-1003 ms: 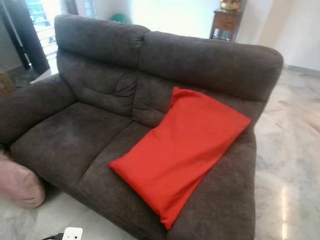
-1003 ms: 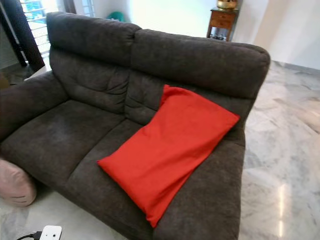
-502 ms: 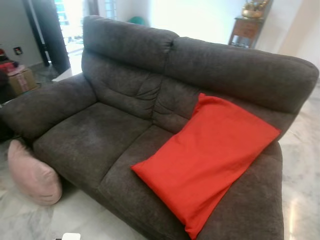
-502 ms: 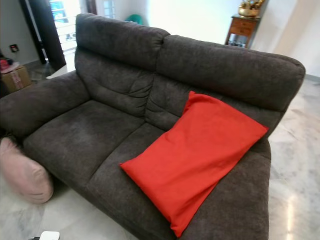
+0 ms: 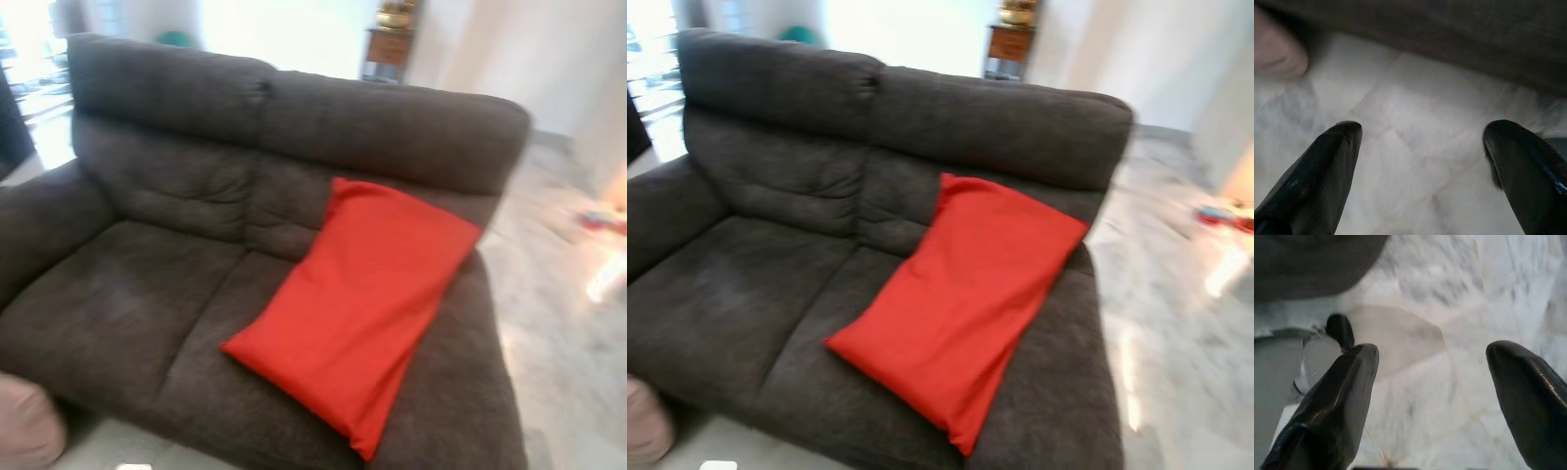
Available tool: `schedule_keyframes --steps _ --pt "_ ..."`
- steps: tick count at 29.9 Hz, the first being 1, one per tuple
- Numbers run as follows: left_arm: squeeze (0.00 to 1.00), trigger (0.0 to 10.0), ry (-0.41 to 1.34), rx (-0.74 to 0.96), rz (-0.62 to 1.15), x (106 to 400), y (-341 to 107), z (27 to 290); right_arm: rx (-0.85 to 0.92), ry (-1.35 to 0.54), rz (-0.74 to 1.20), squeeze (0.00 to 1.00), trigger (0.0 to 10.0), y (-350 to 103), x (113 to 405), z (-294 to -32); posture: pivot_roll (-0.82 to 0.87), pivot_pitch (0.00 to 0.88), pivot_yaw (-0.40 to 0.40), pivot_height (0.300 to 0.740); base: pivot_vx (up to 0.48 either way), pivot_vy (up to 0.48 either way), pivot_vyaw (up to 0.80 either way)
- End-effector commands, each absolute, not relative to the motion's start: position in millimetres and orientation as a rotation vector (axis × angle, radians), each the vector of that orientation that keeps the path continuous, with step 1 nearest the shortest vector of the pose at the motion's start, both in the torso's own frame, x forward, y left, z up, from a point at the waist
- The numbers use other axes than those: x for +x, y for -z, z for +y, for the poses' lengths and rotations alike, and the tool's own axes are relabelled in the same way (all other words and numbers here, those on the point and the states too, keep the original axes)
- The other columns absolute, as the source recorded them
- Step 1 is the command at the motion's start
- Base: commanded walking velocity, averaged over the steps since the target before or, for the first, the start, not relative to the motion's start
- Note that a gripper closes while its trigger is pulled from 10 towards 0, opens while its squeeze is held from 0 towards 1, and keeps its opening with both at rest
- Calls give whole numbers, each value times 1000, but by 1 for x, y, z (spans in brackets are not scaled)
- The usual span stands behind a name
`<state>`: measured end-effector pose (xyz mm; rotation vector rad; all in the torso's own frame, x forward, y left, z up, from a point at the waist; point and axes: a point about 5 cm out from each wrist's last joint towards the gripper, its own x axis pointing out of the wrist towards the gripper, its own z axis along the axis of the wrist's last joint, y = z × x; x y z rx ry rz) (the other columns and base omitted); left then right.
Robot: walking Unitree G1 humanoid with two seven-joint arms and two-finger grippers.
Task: Move the pillow to the sofa from floor
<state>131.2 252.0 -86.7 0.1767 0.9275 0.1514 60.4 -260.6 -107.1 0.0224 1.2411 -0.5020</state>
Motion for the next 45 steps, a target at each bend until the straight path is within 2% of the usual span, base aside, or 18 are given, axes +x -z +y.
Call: schedule_keyframes --steps 1,20,26,45 --pt "0 10000 -149 176 971 121 90 253 25 489 1197 0 10000 105 76 -260 179 0 -55 740 0 371 0" --pt "0 10000 -164 160 992 115 92 255 -12 430 1184 0 10000 103 80 -260 181 0 -61 740 0 361 0" --pt "0 10000 -160 158 998 114 93 253 -18 414 1185 0 10000 104 80 -259 180 0 -60 740 0 339 701" --pt "0 10000 -147 161 993 118 93 248 -4 414 1196 0 10000 104 76 -260 181 0 -55 740 0 338 0"
